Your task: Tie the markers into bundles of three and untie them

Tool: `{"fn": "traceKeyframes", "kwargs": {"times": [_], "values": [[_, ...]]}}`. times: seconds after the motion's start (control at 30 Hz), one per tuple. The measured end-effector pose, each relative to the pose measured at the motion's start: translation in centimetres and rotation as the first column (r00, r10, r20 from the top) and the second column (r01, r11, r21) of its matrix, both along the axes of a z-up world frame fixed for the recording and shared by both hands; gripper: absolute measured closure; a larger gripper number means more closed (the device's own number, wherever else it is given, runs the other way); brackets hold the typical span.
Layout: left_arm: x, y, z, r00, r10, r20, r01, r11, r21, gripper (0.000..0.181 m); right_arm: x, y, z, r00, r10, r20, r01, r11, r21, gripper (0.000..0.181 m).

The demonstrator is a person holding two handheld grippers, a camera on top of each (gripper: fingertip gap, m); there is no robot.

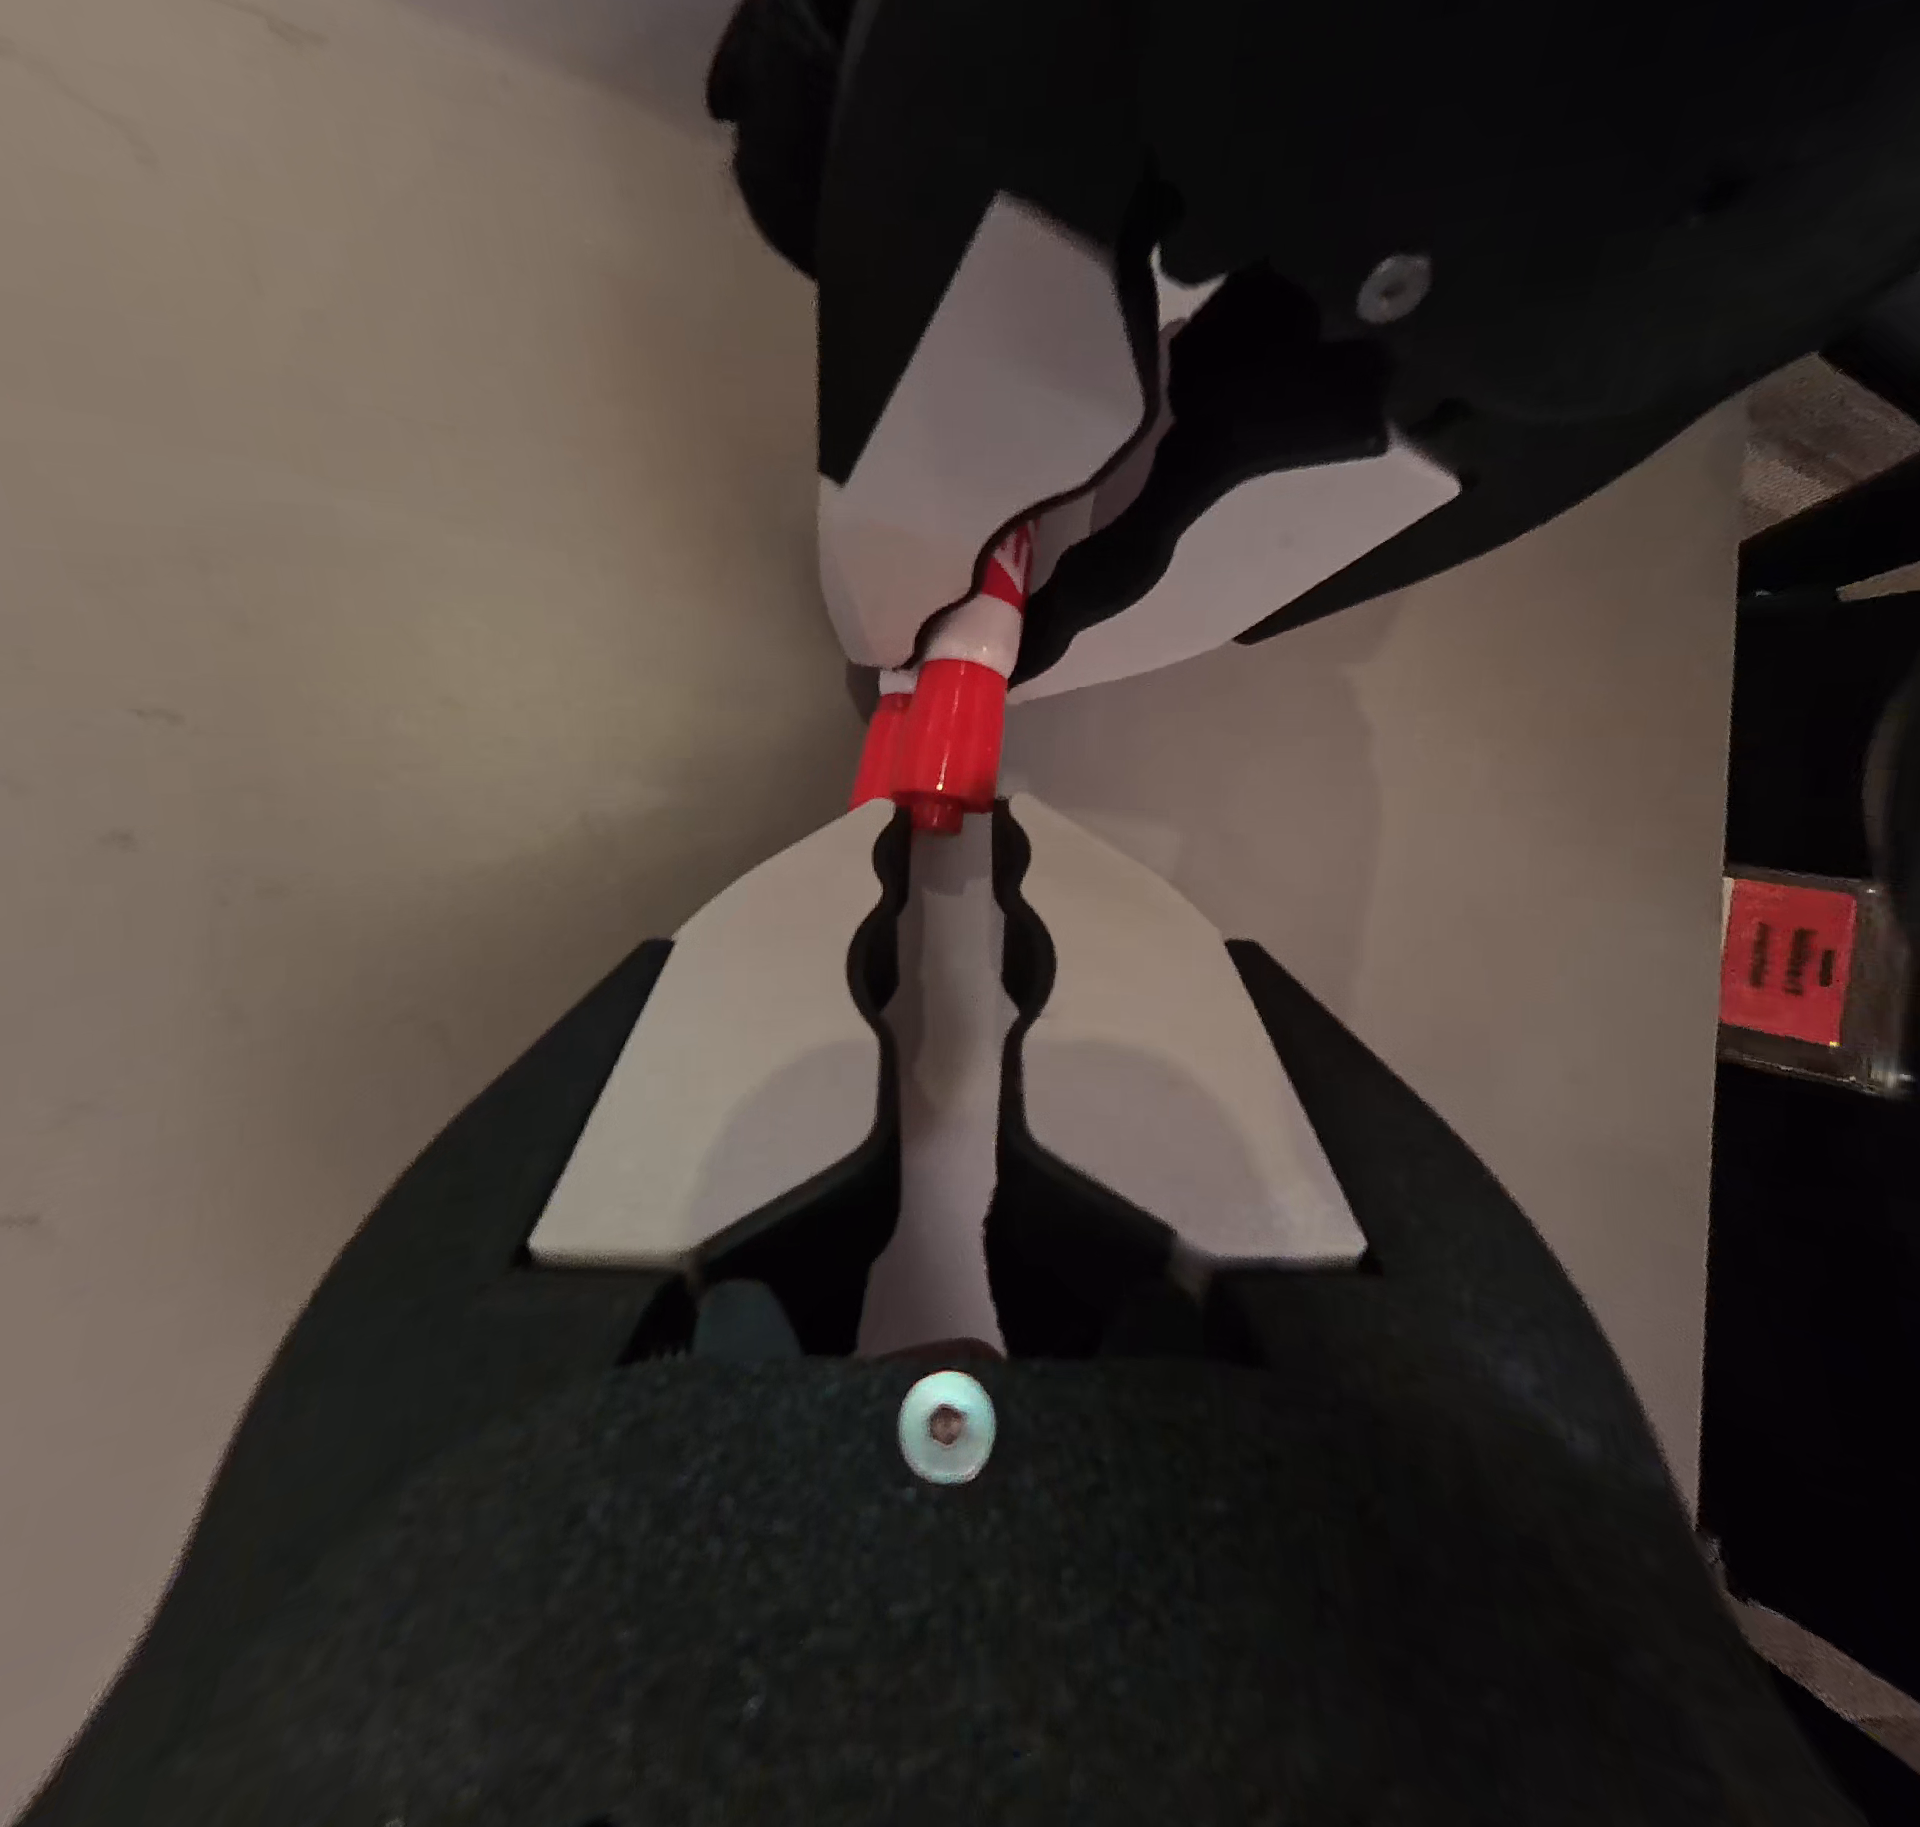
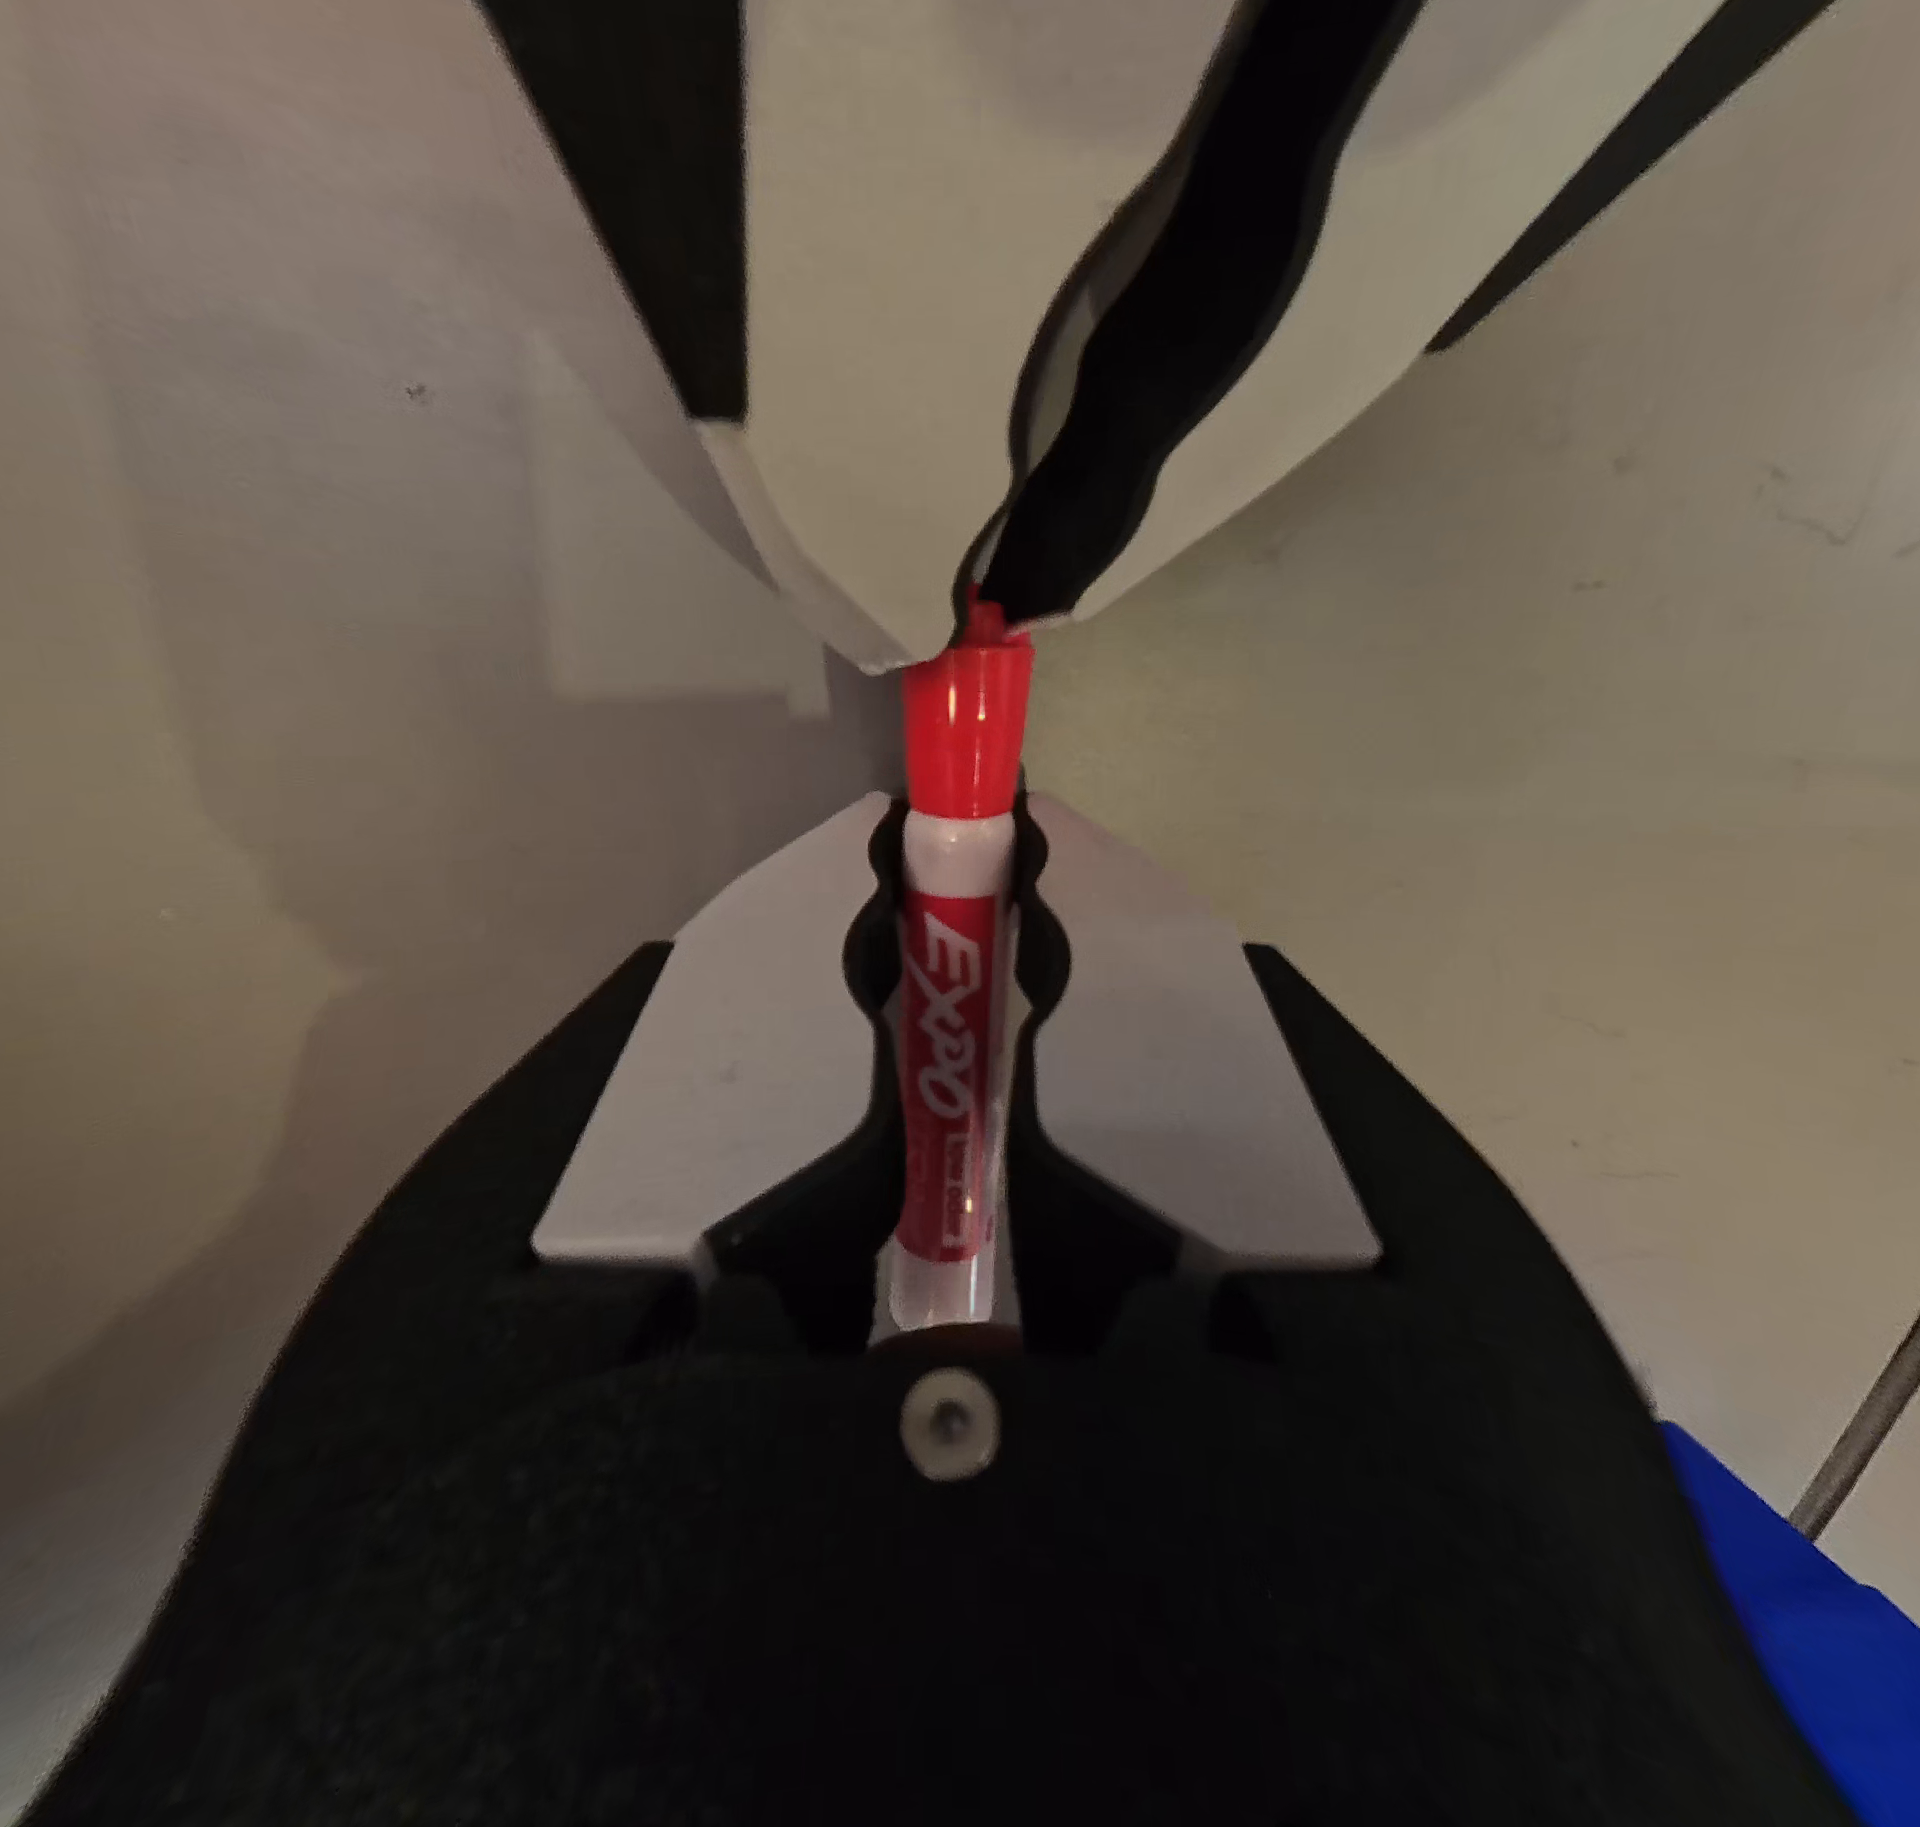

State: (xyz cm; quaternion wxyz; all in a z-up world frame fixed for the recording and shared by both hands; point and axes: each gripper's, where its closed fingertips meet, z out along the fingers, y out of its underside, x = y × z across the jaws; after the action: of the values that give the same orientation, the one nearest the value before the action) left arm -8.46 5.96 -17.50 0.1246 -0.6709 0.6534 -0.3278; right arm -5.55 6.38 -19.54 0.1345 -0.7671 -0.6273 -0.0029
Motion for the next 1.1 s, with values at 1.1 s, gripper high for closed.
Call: {"fn": "traceKeyframes", "kwargs": {"times": [1.1], "values": [[-4.0,2.8,2.3,0.834,0.552,-0.011,-0.551,0.834,0.028,0.109,-3.0,8.6,6.2,-0.285,-0.859,-0.425,0.450,0.272,-0.851,0.163]]}}
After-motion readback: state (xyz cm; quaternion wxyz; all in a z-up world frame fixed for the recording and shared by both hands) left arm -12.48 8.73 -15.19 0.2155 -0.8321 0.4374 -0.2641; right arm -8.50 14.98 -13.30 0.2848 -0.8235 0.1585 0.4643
